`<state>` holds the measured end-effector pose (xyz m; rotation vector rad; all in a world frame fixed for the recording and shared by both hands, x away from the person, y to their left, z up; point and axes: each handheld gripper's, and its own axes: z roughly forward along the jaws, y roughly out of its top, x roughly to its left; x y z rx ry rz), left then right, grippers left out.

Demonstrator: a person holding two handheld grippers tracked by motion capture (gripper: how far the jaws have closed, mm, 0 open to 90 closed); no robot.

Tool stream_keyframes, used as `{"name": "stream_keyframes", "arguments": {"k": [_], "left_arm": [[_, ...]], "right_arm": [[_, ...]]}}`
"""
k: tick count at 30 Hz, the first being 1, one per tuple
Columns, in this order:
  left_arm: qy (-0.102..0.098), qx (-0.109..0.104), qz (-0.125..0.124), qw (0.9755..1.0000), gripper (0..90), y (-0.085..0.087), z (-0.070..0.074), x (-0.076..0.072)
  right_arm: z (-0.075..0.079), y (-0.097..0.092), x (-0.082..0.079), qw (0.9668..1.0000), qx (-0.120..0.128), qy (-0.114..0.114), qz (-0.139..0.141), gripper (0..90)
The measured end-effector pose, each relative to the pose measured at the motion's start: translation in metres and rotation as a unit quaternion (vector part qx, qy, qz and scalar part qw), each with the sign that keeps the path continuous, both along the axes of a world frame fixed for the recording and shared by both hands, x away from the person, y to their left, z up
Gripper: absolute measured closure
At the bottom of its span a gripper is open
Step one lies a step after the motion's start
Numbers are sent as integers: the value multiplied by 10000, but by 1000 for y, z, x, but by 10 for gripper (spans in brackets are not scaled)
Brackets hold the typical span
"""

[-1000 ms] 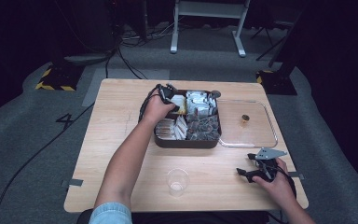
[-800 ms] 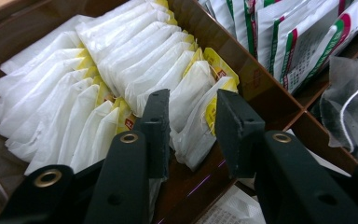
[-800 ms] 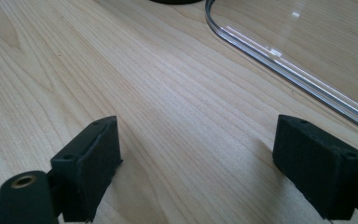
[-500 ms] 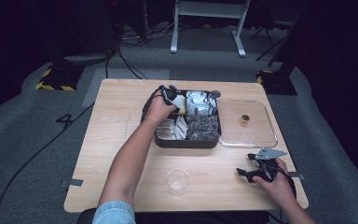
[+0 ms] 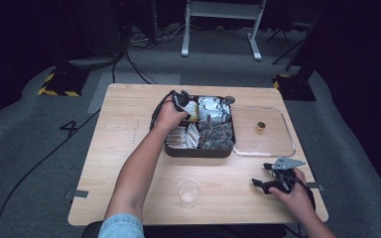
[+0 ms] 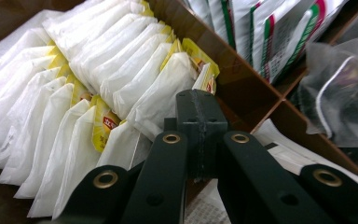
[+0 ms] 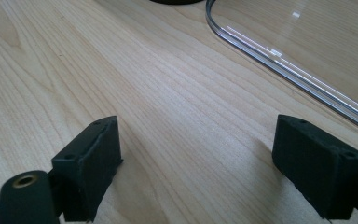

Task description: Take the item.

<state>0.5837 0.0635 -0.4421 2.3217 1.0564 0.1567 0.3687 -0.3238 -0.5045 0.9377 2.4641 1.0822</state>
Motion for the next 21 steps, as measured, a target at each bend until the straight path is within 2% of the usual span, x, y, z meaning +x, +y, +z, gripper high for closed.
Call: {"name": "stream_keyframes", "arguments": {"k": [10, 21], "left_arm": [[-137, -174, -64, 9997, 900, 4, 17, -5], [-456, -336, -222, 9981, 900, 10, 53, -19]], "right_arm": [[0, 0, 0, 10000, 0, 0, -1, 156], [0, 0, 0, 10000, 2, 2, -1, 156]]}}
